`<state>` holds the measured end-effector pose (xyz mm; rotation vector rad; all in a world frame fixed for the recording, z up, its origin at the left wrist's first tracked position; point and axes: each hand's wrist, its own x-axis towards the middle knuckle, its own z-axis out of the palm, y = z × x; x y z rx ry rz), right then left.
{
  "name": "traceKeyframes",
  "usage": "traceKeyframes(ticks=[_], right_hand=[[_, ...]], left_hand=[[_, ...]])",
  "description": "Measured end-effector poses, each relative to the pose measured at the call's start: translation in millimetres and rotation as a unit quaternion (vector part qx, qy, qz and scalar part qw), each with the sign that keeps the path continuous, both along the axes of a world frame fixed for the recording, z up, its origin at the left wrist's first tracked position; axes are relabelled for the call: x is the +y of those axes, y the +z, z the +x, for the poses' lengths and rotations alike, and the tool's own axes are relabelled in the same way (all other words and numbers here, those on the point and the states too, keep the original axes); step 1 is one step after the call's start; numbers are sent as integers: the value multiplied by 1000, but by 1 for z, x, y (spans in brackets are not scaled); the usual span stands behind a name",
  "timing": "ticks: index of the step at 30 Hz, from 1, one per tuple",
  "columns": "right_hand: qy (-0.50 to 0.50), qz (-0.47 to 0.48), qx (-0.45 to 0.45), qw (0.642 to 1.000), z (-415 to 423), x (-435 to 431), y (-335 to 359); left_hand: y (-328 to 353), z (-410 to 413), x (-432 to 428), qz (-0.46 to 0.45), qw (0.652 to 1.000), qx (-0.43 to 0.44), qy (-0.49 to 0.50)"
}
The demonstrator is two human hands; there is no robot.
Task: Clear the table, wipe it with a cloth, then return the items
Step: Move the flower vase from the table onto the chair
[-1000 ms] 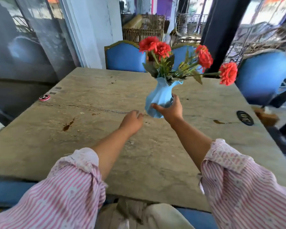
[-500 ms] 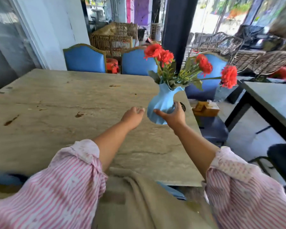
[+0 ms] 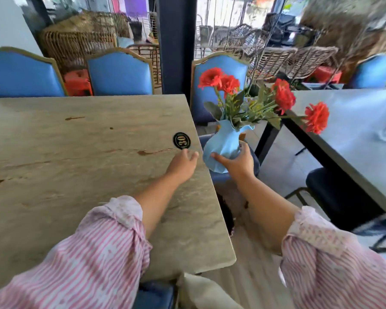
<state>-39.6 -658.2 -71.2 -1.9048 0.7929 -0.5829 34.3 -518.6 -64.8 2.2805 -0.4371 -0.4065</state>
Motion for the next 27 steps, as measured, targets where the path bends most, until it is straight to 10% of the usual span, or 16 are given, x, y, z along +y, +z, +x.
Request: traceKeyframes(ticks=[27], right_hand=[[66, 91, 112, 987, 163, -319, -172]], left_hand=[[-174, 116, -285, 68, 994, 76, 40]])
